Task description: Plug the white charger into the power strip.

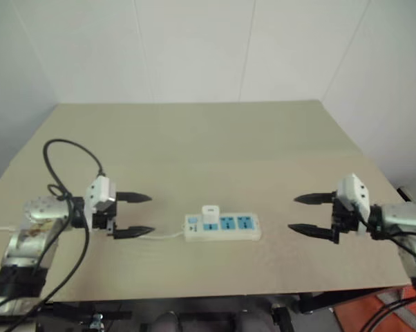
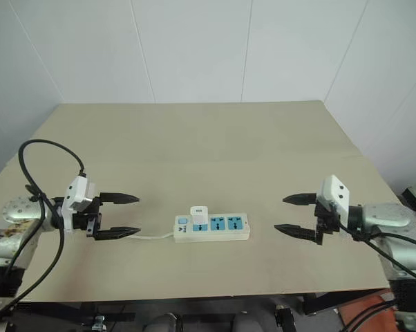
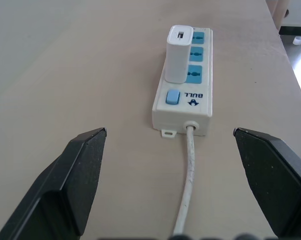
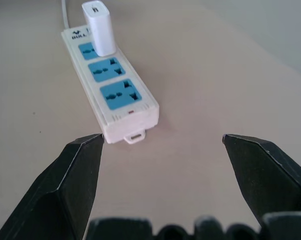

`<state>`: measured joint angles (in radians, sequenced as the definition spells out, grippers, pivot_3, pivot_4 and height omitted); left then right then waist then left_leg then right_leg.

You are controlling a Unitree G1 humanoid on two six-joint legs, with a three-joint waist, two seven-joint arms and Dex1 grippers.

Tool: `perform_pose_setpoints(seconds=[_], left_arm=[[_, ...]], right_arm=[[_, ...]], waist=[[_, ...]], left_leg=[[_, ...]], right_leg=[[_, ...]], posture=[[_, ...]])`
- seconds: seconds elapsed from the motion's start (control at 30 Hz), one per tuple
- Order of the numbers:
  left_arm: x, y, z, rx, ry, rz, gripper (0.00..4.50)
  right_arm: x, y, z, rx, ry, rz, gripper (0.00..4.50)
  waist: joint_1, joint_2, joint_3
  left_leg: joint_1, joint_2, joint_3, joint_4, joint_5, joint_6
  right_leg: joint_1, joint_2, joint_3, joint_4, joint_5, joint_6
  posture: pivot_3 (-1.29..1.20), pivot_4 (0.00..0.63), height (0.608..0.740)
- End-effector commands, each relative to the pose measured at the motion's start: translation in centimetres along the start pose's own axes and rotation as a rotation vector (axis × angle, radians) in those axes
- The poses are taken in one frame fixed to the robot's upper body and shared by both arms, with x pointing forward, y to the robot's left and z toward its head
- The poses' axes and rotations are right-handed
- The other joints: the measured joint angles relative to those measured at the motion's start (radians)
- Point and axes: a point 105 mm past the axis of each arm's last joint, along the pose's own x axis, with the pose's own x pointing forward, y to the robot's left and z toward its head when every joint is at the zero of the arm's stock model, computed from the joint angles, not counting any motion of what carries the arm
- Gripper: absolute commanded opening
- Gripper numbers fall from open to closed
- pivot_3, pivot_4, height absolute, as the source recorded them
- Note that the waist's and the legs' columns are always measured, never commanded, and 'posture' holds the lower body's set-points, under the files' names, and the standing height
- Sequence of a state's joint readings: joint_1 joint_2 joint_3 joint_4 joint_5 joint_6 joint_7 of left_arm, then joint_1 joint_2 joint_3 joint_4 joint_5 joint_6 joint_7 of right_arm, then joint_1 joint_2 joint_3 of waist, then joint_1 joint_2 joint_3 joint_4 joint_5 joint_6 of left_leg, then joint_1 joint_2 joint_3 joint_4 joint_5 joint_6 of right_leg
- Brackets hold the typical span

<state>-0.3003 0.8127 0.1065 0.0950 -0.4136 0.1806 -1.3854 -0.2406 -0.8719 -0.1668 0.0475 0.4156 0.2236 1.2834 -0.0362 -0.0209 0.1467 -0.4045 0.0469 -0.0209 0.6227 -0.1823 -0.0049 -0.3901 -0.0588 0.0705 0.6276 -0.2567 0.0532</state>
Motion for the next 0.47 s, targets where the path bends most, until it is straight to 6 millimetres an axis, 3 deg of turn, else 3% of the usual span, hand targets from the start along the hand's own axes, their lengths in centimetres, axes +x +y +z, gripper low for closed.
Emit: perform_pose_setpoints(seconds=[0.03, 0.47], left_arm=[[-0.05, -0.18, 1.24, 0.03, -0.037, 0.023, 4.42], [0.48, -0.38, 1.29, 0.025, -0.039, 0.002, 4.42]], right_arm=[[-0.8, -0.35, 1.23, -0.031, -0.026, -0.035, 4.5], [-0.92, -0.08, 1.25, -0.033, -0.02, -0.025, 4.5]], waist=[[0.001, 0.0, 0.0], [0.011, 0.0, 0.0]], left_leg=[[0.0, 0.0, 0.0, 0.0, 0.0, 0.0], [-0.001, 0.0, 0.001, 0.0, 0.0, 0.0]], right_leg=[[0.0, 0.0, 0.0, 0.0, 0.0, 0.0], [0.0, 0.0, 0.0, -0.001, 0.0, 0.0]], posture=[[0.0, 0.15, 0.74], [0.0, 0.15, 0.74]])
